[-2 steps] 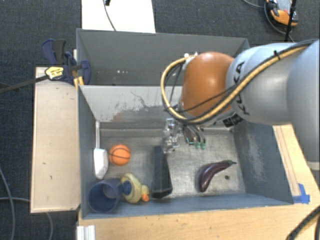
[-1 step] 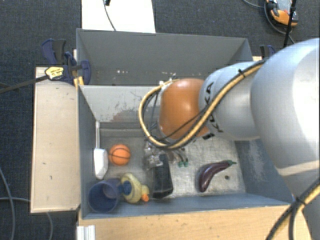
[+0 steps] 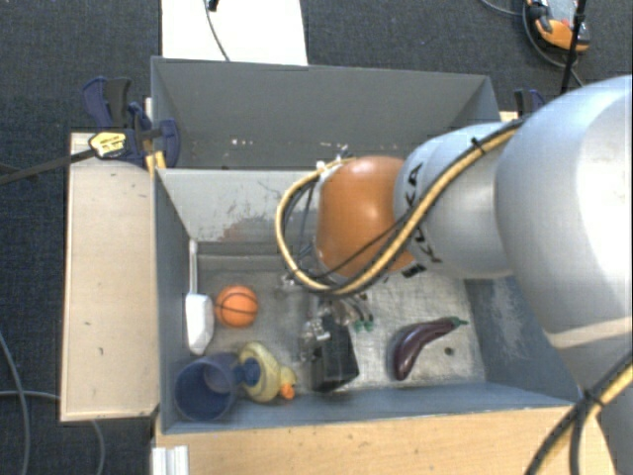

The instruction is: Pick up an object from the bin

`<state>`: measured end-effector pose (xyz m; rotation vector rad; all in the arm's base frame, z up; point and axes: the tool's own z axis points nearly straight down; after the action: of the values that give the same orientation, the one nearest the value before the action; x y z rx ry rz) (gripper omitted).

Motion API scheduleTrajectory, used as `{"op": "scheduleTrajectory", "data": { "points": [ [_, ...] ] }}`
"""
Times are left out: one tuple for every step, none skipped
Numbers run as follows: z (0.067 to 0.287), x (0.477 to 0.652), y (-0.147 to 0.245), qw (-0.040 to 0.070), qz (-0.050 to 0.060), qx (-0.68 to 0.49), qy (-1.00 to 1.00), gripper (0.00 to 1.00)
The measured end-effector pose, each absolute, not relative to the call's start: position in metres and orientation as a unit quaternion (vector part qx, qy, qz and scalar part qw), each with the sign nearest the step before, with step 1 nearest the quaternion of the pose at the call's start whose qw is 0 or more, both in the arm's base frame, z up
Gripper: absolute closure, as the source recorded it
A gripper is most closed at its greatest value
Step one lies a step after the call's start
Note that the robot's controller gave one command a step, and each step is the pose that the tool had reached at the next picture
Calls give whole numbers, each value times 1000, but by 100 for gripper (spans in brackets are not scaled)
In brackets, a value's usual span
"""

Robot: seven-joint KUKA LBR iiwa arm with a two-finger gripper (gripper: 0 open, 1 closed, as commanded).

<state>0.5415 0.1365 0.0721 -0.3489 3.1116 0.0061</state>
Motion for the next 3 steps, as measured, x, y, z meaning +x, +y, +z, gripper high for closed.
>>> {"op": "scheduleTrajectory", "data": {
  "points": [
    [72, 541, 136, 5, 2, -110, 994, 0],
    [108, 530, 177, -1, 0, -75, 997, 0],
    [134, 559, 210, 2, 0, -89, 996, 0]
  ]
}}
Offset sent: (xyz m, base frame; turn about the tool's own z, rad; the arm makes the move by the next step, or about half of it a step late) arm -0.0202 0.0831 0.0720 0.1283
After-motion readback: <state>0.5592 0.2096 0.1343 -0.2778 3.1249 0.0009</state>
